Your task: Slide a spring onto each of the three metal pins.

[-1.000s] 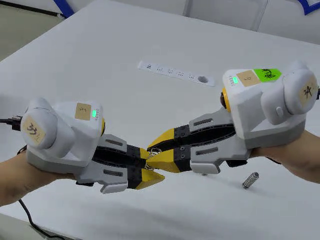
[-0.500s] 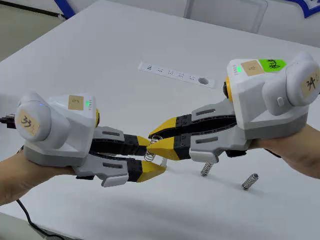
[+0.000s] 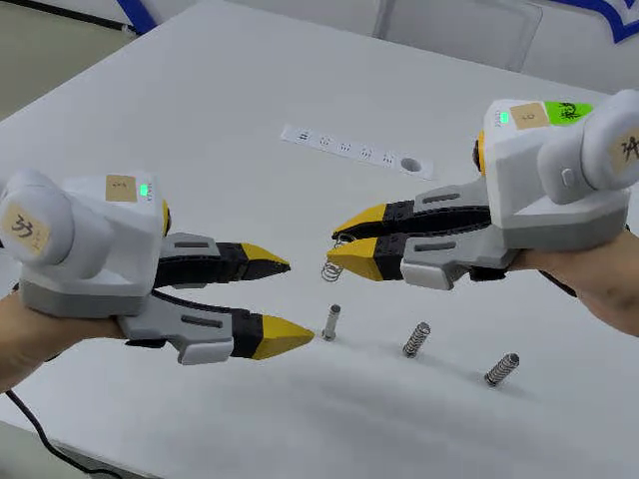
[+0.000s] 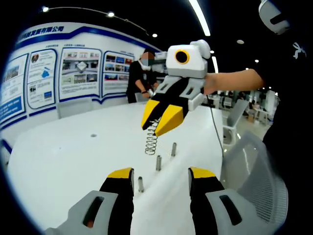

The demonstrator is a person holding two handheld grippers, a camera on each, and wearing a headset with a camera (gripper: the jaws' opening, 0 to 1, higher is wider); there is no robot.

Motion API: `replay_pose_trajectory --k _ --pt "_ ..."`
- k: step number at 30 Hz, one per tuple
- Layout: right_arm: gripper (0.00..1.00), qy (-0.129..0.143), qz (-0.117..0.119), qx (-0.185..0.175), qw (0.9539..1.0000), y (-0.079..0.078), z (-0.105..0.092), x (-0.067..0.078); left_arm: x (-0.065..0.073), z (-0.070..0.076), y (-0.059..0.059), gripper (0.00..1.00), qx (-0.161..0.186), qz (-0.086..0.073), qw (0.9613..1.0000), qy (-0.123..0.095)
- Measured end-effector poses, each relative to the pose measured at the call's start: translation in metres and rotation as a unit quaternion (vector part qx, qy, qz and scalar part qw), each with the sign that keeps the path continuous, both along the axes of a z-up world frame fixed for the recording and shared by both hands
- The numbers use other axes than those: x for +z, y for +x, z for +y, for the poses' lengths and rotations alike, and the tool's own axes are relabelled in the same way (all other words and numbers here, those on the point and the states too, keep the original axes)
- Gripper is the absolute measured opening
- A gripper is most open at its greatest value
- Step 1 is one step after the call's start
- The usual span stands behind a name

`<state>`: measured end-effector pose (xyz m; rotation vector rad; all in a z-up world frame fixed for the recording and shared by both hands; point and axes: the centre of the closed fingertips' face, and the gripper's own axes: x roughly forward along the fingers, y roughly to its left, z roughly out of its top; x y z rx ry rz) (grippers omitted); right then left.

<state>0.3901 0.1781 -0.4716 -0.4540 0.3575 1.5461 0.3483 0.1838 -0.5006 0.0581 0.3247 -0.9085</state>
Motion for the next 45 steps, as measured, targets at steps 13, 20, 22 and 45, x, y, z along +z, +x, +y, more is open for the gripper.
replay_pose_trajectory --k 13,20,22,45 --pt "0.11 -0.018 0.013 -0.057 0.9981 0.027 -0.007 -0.037 0.000 0.016 0.005 0.60 0.031 0.001 0.9995 -0.002" --pt "0.11 -0.034 0.022 -0.068 0.9968 0.031 -0.005 -0.060 -0.002 0.026 0.007 0.72 0.053 0.001 0.9986 -0.006" --pt "0.11 -0.036 0.026 -0.069 0.9966 0.031 -0.003 -0.064 -0.003 0.029 0.008 0.74 0.057 0.003 0.9984 -0.004" --pt "0.11 -0.070 0.052 -0.085 0.9925 0.037 -0.001 -0.101 -0.018 0.036 0.008 0.86 0.072 0.028 0.9970 0.000"
